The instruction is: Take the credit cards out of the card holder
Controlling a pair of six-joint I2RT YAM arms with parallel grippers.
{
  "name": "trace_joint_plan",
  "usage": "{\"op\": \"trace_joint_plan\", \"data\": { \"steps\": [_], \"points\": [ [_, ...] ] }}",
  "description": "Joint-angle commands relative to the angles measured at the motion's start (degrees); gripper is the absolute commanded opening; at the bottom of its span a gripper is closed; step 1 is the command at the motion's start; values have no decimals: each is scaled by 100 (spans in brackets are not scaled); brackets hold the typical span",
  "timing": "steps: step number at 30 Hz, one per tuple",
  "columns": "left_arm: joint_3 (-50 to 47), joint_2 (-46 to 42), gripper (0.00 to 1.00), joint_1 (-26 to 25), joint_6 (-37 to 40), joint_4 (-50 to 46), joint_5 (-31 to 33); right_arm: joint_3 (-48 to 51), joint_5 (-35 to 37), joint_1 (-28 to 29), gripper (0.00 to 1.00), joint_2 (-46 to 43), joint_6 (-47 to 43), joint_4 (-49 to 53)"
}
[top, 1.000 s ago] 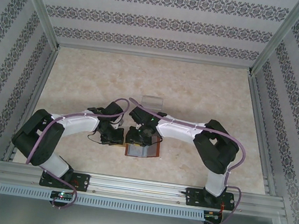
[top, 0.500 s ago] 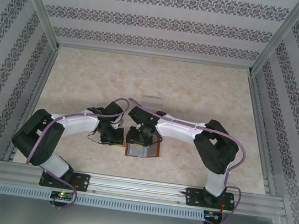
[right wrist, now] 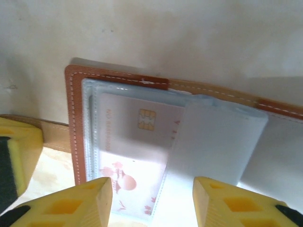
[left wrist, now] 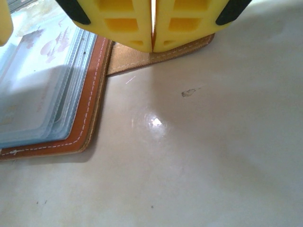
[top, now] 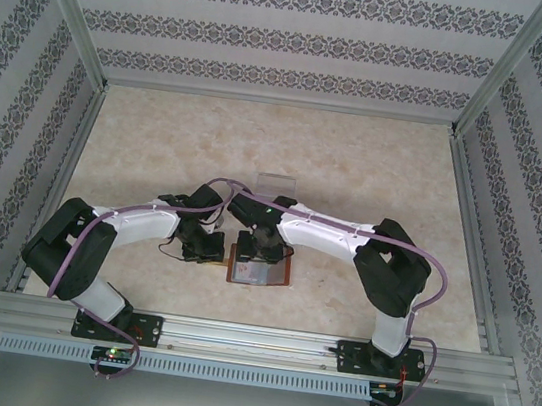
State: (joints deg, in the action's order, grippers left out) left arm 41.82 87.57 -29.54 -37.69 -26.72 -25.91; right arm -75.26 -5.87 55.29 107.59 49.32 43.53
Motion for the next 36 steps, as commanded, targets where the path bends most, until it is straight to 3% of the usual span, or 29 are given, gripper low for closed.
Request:
{"op": "trace_joint_plan", "data": {
  "steps": [1,7,17,21,28,36],
  "points": [
    [-74,76,9,36,69,70,-9,-231,495,85,53,121,-146,634],
    [-86,51,10,31,61,50,9,-297,725,105,53,122,-178,905],
    [-43,116,9,42,60,53,1,-277,699,105,45,43,-231,1010],
    [-27,144,9,38,61,53,3,-209,512,105,37,-19,-239,861],
    [-16,190,9,38,60,80,-39,-143,191,105,13,-40,-245,593],
    [-25,244,9,35,71,88,-33,3,81,63,7,-113,-230,411]
  ]
}}
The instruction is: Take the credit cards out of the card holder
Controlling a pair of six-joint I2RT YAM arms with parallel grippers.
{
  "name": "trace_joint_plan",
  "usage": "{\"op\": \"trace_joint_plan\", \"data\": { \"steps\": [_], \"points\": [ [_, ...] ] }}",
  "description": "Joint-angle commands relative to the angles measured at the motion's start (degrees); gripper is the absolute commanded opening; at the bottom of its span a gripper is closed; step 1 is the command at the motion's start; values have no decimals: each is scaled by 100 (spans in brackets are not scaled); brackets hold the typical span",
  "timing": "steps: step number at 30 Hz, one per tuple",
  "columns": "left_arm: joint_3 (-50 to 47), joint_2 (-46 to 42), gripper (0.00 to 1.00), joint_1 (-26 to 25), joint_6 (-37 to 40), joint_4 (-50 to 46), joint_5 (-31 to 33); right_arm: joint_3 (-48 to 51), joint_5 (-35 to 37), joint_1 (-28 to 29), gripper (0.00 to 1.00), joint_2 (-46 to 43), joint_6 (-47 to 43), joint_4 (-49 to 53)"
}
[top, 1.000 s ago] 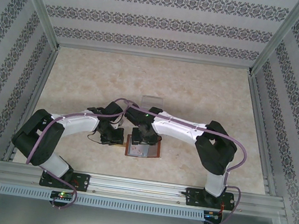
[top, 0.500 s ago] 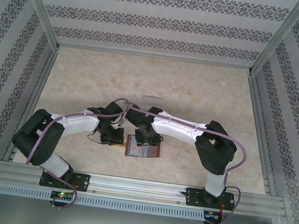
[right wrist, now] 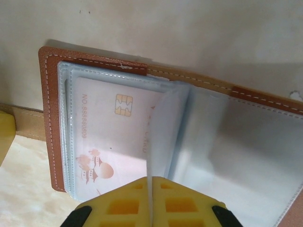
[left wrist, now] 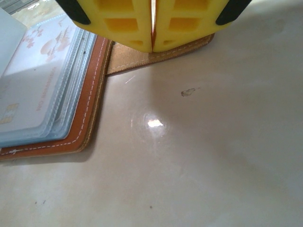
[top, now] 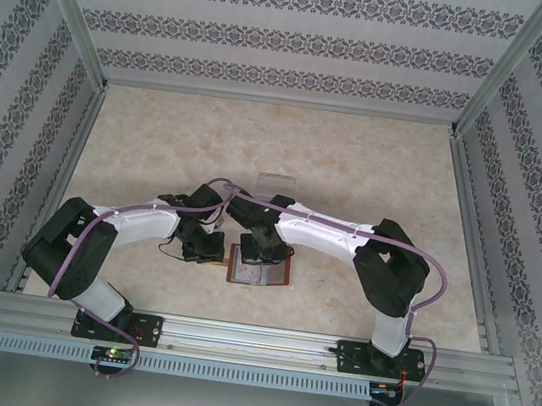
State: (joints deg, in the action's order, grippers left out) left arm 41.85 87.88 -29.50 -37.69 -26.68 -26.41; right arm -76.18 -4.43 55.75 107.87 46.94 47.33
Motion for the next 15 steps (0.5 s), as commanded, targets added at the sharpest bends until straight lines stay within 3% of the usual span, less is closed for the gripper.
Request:
{"op": "trace_joint_plan", "data": {
  "steps": [1,6,15],
  "points": [
    [-21,223,9,30,69,87,15,103,-5,9,7,-144,-9,80],
    [-14,235,9,36,75,75,26,147,352,-35,8,-143,-87,406],
    [-16,265,9,35,62,60,35,226,755,-98,19,-121,-191,729]
  ]
}}
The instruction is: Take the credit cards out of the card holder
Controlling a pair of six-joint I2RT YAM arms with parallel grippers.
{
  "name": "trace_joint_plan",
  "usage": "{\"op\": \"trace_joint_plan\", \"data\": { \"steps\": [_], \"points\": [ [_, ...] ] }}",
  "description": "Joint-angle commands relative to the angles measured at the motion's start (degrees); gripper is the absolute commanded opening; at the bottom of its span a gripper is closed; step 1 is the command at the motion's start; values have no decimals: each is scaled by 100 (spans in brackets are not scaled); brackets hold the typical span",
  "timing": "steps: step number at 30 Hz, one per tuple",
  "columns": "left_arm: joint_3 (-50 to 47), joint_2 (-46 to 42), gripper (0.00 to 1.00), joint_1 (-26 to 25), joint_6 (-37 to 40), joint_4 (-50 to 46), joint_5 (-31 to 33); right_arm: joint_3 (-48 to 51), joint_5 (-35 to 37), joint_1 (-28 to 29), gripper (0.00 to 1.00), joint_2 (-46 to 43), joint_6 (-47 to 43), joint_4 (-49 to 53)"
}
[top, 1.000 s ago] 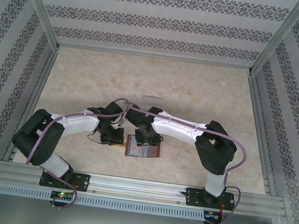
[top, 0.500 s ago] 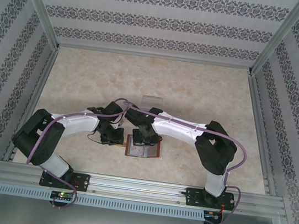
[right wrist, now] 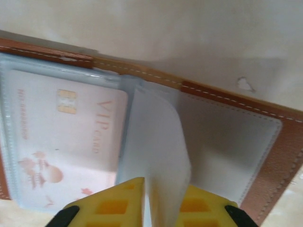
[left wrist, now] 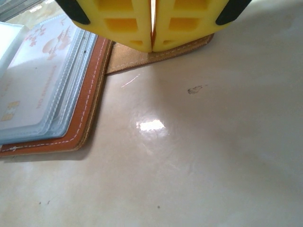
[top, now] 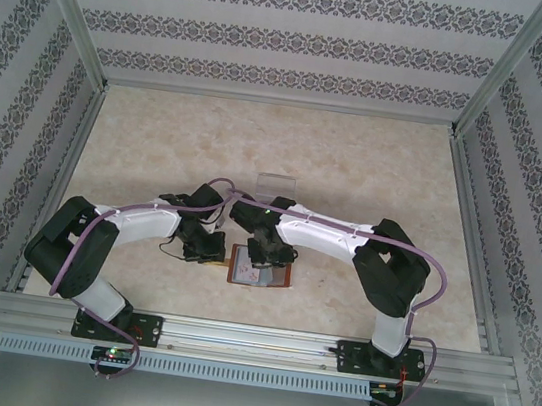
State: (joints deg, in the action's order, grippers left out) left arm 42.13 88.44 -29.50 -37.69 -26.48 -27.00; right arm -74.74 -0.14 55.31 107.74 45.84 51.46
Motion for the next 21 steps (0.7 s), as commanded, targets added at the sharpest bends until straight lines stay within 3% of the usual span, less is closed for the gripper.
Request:
{"op": "trace_joint_plan", "data": {
  "steps": [1,21],
  "points": [
    [-31,217,9,29,62,39,89,89,377,-63,21,-113,-100,356],
    [159,184,9,28,69,-172,117,257,952,-222,27,-318,-238,668]
  ]
}}
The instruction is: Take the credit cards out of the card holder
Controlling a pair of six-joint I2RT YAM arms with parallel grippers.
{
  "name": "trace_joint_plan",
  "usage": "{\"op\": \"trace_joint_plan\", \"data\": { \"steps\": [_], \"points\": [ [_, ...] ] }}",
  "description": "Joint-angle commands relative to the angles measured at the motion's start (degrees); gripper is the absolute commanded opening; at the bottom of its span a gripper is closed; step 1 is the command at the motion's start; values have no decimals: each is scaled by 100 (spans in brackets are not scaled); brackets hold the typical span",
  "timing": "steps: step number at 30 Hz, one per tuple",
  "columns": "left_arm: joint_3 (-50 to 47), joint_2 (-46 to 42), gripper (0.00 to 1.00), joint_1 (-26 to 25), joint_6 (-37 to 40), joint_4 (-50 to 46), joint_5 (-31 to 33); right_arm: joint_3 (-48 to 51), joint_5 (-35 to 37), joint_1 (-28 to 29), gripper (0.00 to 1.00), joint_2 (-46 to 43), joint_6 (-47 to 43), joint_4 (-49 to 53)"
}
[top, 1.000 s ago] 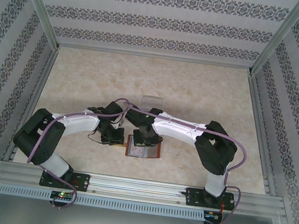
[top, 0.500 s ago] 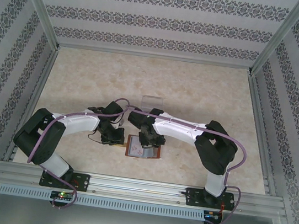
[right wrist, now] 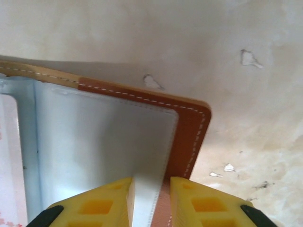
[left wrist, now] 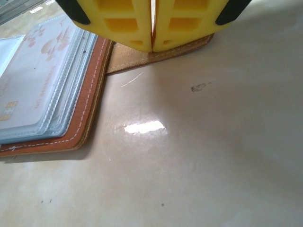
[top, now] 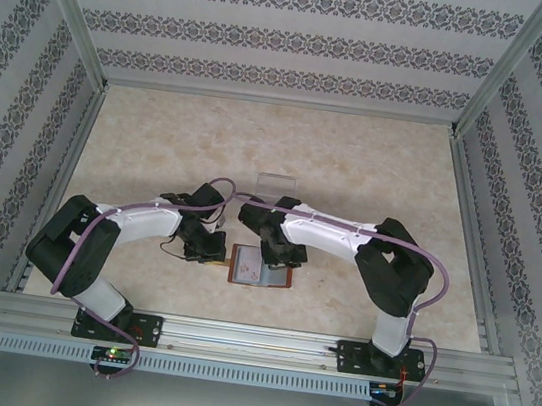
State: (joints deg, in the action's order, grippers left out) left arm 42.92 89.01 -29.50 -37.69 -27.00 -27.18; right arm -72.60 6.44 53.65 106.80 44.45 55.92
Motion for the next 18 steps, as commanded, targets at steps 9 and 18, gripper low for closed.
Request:
{"op": "trace_joint_plan", "data": {
  "steps": [9,18],
  "points": [
    [433,-63,10,-23,26,-352,91,-12,321,-74,31,-416,-173,235],
    [741,-55,10,-205,-121,-318,-32,26,-15,-91,31,-646,-218,-83]
  ]
}}
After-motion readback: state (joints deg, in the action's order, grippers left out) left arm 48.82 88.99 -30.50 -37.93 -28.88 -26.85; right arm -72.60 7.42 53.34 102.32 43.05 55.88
